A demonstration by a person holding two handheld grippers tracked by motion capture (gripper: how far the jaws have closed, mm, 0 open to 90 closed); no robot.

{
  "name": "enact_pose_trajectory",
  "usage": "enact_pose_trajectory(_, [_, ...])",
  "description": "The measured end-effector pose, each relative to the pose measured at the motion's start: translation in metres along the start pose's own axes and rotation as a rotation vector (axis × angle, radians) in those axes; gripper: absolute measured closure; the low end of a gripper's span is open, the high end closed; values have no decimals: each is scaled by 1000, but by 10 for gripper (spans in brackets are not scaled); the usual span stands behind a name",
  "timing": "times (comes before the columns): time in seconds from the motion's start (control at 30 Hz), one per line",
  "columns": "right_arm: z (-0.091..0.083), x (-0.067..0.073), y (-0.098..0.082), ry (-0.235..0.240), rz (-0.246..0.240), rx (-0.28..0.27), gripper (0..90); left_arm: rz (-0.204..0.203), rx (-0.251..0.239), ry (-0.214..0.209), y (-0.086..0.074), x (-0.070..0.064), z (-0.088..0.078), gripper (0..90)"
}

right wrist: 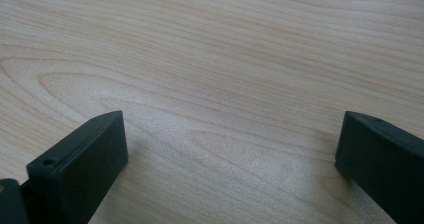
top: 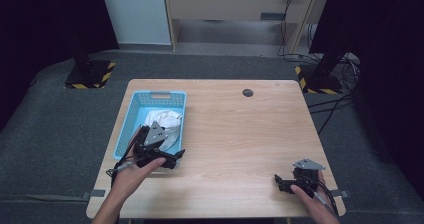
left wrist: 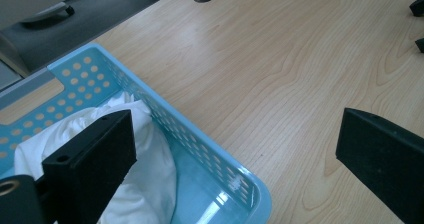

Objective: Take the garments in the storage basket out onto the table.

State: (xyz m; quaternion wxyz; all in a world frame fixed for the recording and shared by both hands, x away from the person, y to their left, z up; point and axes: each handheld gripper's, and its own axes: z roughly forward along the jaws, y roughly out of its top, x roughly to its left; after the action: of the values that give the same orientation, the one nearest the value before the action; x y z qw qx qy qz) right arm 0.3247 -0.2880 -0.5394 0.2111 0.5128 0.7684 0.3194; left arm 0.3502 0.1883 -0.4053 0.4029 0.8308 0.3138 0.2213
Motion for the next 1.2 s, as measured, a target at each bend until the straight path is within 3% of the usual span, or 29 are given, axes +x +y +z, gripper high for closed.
enact_pose_trajectory(0.67, [0,0,0,1,-1,-1,3,-15,30,23,8,28,16,18])
enact_pose_trajectory(0.9, [0,0,0,0,0,0,2,5,58,31,12,38,23,18])
enact_pose_trajectory(1.2, [0,0,0,1,-1,0,3,-23,86,49,13,55,35,21])
